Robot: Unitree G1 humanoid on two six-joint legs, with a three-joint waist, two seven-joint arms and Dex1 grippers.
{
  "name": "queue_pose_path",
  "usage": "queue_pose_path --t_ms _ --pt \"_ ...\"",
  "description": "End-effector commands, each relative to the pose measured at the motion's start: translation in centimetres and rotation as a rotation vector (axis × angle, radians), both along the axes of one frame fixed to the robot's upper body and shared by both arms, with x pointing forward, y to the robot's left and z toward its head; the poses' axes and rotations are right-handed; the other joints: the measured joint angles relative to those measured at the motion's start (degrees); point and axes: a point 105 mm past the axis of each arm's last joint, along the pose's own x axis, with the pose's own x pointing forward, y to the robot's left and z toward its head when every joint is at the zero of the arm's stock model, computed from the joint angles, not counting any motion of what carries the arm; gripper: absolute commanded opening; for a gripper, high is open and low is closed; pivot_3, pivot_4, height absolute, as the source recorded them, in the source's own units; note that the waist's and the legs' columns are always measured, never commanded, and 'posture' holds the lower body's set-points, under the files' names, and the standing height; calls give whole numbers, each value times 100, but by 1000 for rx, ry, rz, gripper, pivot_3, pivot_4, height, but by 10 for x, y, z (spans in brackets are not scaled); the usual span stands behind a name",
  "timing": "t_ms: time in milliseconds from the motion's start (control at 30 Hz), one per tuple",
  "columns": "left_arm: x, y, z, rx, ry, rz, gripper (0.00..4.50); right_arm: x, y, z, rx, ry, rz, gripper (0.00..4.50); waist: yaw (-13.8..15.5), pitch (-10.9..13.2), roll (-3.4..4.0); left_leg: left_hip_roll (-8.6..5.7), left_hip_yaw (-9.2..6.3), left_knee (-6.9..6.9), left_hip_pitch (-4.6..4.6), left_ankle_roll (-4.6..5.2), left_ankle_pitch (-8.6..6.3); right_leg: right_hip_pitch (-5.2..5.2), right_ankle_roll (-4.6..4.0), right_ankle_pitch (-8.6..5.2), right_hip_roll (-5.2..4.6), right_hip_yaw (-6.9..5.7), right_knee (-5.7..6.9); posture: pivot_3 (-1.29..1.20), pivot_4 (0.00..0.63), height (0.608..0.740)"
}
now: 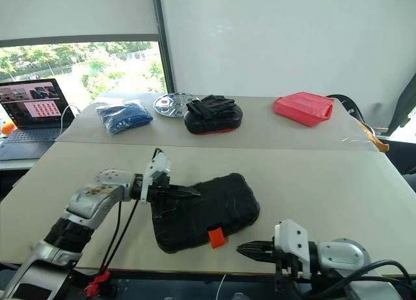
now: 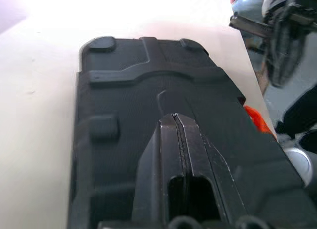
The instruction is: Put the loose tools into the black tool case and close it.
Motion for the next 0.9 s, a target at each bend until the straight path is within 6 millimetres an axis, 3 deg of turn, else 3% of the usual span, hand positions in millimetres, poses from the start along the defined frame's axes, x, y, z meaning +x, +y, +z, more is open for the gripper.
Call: queue_pose_path --t_ms 33,367,600,767,900 --pt "8 -10 -4 51 -51 -2 0 2 14 0 -19 -22 23 85 13 0 0 0 -1 0 -1 0 0 -1 0 0 0 0 0 0 150 740" --pt "5 -13 -18 96 -28 2 0 17 34 -4 -15 -50 43 85 87 -2 -1 -1 -1 1 3 0 0 4 -1 0 -1 0 1 0 150 740" --pt "6 -8 -24 127 -6 28 0 29 34 -9 -40 -69 25 85 86 -6 -5 0 -2 1 9 0 0 10 -2 1 -1 -1 2 0 150 740" --pt "7 -6 -28 144 4 46 0 35 35 -11 -52 -88 22 85 60 -6 -6 5 -2 -3 90 0 0 92 35 -22 5 -2 -5 0 150 740" --pt "8 -6 -32 155 6 55 0 36 36 -15 -88 -98 33 85 35 -6 -6 5 -2 -2 98 -1 1 99 37 -24 6 0 -6 0 150 740"
